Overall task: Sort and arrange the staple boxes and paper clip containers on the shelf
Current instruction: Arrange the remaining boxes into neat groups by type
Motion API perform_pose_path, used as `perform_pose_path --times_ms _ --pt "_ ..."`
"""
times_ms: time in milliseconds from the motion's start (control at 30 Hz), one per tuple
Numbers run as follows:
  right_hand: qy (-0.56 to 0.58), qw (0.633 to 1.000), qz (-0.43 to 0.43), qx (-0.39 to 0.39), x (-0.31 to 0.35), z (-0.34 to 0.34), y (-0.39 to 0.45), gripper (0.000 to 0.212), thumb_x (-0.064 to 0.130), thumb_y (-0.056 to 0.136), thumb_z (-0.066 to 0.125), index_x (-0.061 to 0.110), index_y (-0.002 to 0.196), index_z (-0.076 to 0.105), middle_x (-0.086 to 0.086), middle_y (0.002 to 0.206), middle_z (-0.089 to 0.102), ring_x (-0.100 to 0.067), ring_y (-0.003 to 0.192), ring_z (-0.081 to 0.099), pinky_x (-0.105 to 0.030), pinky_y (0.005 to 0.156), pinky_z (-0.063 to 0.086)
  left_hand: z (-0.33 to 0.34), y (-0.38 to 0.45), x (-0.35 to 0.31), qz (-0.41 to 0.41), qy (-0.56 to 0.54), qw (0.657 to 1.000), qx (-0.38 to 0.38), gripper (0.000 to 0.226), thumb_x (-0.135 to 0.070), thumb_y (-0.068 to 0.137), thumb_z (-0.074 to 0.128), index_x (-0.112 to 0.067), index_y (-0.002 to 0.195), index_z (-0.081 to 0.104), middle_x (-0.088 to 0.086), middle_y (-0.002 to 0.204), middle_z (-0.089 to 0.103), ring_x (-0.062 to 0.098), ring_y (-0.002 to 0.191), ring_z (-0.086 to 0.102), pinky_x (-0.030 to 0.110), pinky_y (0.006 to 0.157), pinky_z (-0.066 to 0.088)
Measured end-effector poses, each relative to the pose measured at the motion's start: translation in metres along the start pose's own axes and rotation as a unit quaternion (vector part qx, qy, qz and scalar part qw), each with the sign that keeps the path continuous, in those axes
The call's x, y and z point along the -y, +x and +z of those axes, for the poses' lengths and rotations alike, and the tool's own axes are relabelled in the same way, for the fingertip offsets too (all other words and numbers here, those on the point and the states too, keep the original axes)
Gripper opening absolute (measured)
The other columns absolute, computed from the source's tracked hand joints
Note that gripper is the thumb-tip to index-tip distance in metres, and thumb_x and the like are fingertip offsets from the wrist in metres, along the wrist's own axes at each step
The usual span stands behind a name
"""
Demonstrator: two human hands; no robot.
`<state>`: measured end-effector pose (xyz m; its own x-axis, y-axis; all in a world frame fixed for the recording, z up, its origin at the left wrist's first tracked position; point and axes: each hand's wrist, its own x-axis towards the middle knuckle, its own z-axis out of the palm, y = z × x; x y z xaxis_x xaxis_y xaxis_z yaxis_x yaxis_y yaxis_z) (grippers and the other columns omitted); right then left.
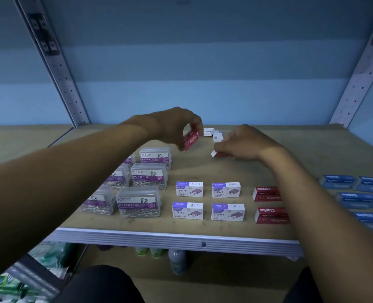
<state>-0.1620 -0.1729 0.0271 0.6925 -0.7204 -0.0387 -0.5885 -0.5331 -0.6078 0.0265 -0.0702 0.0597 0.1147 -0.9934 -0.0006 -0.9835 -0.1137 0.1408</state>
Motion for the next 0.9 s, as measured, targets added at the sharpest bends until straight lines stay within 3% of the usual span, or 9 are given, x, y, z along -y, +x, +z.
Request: perform_pose_path --times_ms 67,233,400,533,700,800,900 --pt "-0.011 1.0 0.012 -0.002 0.0 -0.002 -0.002 0.032 0.042 0.073 0.066 0.021 0.058 0.048 -0.001 0.054 0.058 -0.016 0.052 0.045 -0.028 0.055 0.033 0.0 -0.001 -0.006 0.015 -0.012 1.0 0.015 0.063 -0.006 0.07 0.084 -0.032 0.122 0.06 -0.007 0.125 0.055 -0.002 0.087 0.053 0.027 0.082 0.046" --pt "-0.059 0.998 0.035 0.01 -0.004 -0.004 -0.004 0.037 0.051 0.068 0.066 0.02 0.058 0.05 -0.001 0.048 0.059 -0.019 0.052 0.05 -0.028 0.054 0.036 -0.001 -0.008 -0.019 0.046 -0.001 0.997 0.059 0.074 -0.001 0.076 0.079 -0.033 0.135 0.05 -0.006 0.133 0.054 0.02 0.1 0.063 0.042 0.09 0.053" --pt "-0.082 0.995 0.045 0.025 -0.009 -0.008 -0.005 0.037 0.051 0.07 0.067 0.015 0.075 0.07 -0.006 0.064 0.069 -0.022 0.069 0.065 -0.03 0.062 0.044 0.002 -0.013 -0.023 0.072 0.025 0.995 0.057 0.084 -0.002 0.081 0.075 -0.037 0.147 0.037 -0.005 0.139 0.051 0.0 0.087 0.056 0.027 0.089 0.046" --pt "-0.094 0.993 0.053 0.044 -0.01 -0.008 -0.007 0.04 0.052 0.075 0.068 0.014 0.089 0.075 -0.009 0.073 0.074 -0.023 0.076 0.071 -0.031 0.07 0.051 0.007 -0.013 -0.025 0.088 0.055 0.991 0.08 0.09 -0.001 0.081 0.074 -0.036 0.151 0.032 -0.006 0.145 0.048 0.015 0.114 0.053 0.029 0.096 0.045" --pt "-0.094 0.993 0.049 0.057 -0.009 -0.007 -0.009 0.041 0.052 0.08 0.07 0.014 0.093 0.074 -0.008 0.085 0.075 -0.022 0.067 0.07 -0.035 0.081 0.057 0.014 -0.014 -0.03 0.103 0.109 0.983 0.104 0.089 -0.003 0.085 0.07 -0.042 0.152 0.027 -0.009 0.155 0.037 0.015 0.14 0.037 0.039 0.109 0.039" --pt "-0.092 0.992 0.041 0.072 -0.01 -0.01 -0.012 0.046 0.056 0.084 0.069 0.012 0.098 0.074 -0.008 0.091 0.075 -0.025 0.074 0.073 -0.041 0.088 0.059 0.015 -0.017 -0.033 0.103 0.111 0.983 0.102 0.084 -0.005 0.087 0.067 -0.041 0.152 0.026 -0.008 0.148 0.044 0.014 0.131 0.044 0.032 0.107 0.039" --pt "-0.092 0.993 0.026 0.067 -0.011 -0.013 -0.013 0.048 0.059 0.085 0.069 0.014 0.098 0.074 -0.007 0.092 0.075 -0.027 0.08 0.074 -0.042 0.088 0.059 0.016 -0.016 -0.031 0.086 0.106 0.986 0.098 0.087 -0.005 0.085 0.07 -0.038 0.153 0.026 -0.008 0.141 0.049 0.008 0.104 0.047 0.023 0.093 0.039"
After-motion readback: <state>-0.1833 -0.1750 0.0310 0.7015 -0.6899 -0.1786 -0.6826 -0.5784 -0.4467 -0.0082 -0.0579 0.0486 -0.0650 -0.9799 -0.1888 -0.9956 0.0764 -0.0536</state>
